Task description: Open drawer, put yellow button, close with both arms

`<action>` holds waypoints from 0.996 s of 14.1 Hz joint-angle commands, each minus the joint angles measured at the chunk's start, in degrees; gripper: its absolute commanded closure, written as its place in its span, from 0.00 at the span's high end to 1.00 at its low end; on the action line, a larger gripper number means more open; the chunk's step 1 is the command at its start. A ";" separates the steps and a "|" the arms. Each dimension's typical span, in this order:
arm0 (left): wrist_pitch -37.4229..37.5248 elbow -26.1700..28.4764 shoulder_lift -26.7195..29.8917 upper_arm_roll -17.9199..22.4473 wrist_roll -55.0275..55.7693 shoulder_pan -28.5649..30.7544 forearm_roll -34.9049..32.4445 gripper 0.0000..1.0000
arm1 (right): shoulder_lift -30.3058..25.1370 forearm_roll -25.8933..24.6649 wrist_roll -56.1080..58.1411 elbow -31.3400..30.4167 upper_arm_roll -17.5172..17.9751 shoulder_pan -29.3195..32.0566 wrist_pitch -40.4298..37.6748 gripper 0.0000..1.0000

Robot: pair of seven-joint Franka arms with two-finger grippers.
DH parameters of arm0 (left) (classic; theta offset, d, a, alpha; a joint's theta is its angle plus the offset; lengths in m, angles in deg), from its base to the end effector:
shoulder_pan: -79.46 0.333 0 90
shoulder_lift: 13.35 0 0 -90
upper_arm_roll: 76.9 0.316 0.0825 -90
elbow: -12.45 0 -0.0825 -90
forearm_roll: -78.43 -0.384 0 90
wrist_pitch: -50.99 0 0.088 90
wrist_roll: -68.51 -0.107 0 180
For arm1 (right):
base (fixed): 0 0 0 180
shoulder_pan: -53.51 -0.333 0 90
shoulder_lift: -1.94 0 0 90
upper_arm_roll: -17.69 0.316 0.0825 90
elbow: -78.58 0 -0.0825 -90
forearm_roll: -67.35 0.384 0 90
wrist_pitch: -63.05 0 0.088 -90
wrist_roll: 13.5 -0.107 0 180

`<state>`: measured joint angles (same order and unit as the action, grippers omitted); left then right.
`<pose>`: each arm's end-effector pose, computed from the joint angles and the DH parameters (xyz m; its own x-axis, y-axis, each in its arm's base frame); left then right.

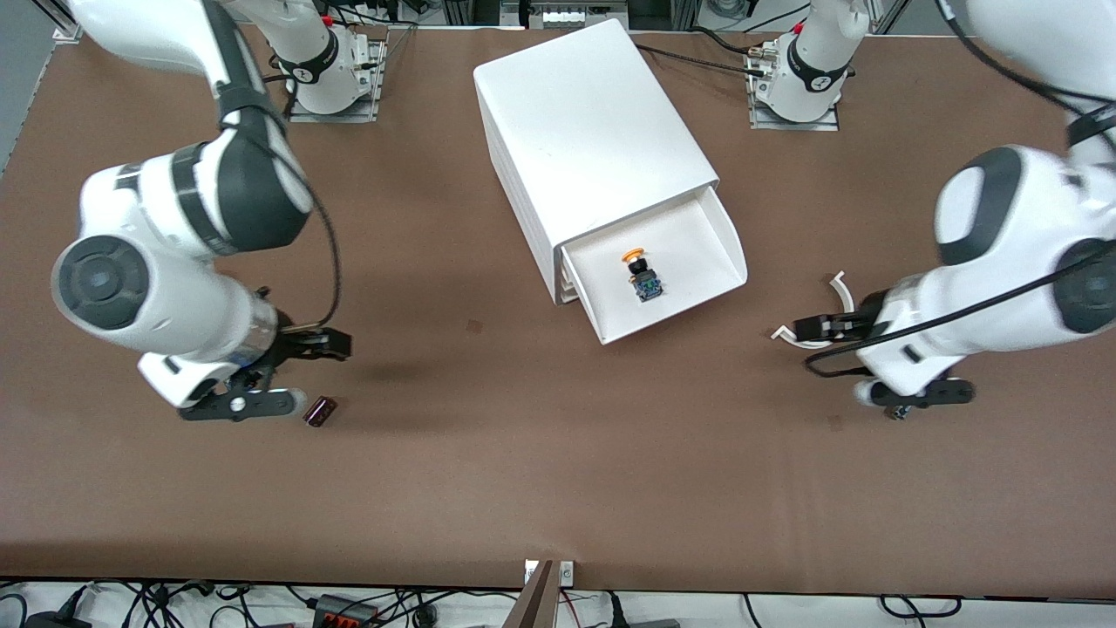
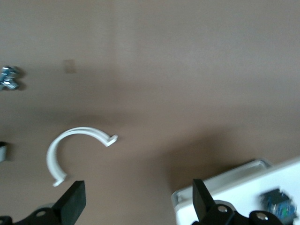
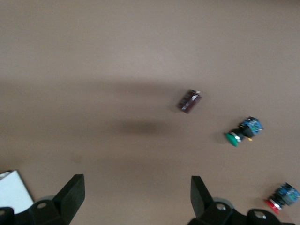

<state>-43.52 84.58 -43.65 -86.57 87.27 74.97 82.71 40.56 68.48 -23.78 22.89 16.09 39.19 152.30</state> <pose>0.6783 -0.1524 0.4488 0.9797 0.0969 -0.1754 0.1167 -0.9874 0.1065 0.7091 0.1692 0.4676 0.9951 0.0465 -0.0870 0.0479 -0.9988 0.0135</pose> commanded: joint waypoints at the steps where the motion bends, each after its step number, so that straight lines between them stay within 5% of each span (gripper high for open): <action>1: -7.59 6.87 1.65 0.17 7.58 -2.96 -0.32 1.00 | -0.92 -0.51 0.70 -0.90 0.98 2.63 -0.92 1.00; 4: -16.02 11.87 1.65 0.17 16.19 -6.83 -2.59 1.00 | -2.23 0.01 1.49 -1.16 0.98 7.37 -0.83 1.00; 8: -22.37 17.24 1.91 0.08 28.15 -11.76 -4.81 1.00 | -10.83 -0.33 1.14 -11.08 1.07 11.68 0.48 1.00; 14: -22.65 29.80 9.90 -4.21 31.86 -13.00 -4.81 1.00 | -21.99 -0.51 7.64 -19.43 1.07 15.64 0.66 1.00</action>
<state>-65.06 105.68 -40.36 -89.00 118.04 61.58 78.83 24.08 68.45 -18.67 9.62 16.11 53.57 152.06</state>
